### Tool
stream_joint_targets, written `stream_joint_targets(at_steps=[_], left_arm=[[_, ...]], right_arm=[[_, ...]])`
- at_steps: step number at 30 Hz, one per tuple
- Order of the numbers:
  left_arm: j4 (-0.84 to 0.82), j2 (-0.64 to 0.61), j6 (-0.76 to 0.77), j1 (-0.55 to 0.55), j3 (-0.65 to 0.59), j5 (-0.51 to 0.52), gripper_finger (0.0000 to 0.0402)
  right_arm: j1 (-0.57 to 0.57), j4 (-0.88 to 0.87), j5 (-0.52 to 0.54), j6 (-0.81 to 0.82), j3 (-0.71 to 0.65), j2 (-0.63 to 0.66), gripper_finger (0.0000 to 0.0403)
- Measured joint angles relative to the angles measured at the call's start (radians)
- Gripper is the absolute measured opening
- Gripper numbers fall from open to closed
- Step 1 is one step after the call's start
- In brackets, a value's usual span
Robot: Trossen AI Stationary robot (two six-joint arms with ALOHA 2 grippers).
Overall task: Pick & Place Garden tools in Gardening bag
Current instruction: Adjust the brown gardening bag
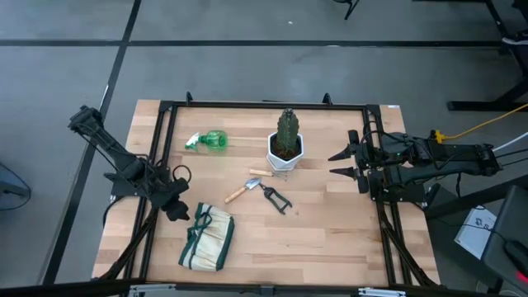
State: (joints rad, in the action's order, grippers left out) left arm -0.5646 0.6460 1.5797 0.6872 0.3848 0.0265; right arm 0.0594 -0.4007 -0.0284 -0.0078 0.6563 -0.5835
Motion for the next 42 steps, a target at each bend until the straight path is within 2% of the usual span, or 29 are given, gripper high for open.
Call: stream_joint_targets(at_steps=[6, 11, 14, 20, 29, 35, 42], left_arm=[[0.290, 0.008, 0.042, 0.036, -0.117, 0.028, 0.0182], [0.382, 0.030, 0.049, 0.054, -0.178, 0.057, 0.0182], [0.401, 0.049, 0.009, 0.058, -0.190, 0.068, 0.0182], [0.634, 0.107, -0.111, 0.057, -0.245, 0.114, 0.0182], [0.792, 0.250, -0.189, 0.057, -0.245, 0.102, 0.0182], [0.861, 0.381, -0.168, 0.057, -0.245, 0.052, 0.0182], [1.151, 0.543, -0.260, 0.057, -0.246, 0.056, 0.0182]], right_arm=[[0.000, 0.000, 0.000, 0.000, 0.000, 0.000, 0.0172], [0.000, 0.000, 0.000, 0.000, 0.000, 0.000, 0.0172], [0.000, 0.000, 0.000, 0.000, 0.000, 0.000, 0.0172], [0.000, 0.000, 0.000, 0.000, 0.000, 0.000, 0.0172], [0.000, 0.000, 0.000, 0.000, 0.000, 0.000, 0.0172], [0.000, 0.000, 0.000, 0.000, 0.000, 0.000, 0.0172], [0.000, 0.000, 0.000, 0.000, 0.000, 0.000, 0.0172]])
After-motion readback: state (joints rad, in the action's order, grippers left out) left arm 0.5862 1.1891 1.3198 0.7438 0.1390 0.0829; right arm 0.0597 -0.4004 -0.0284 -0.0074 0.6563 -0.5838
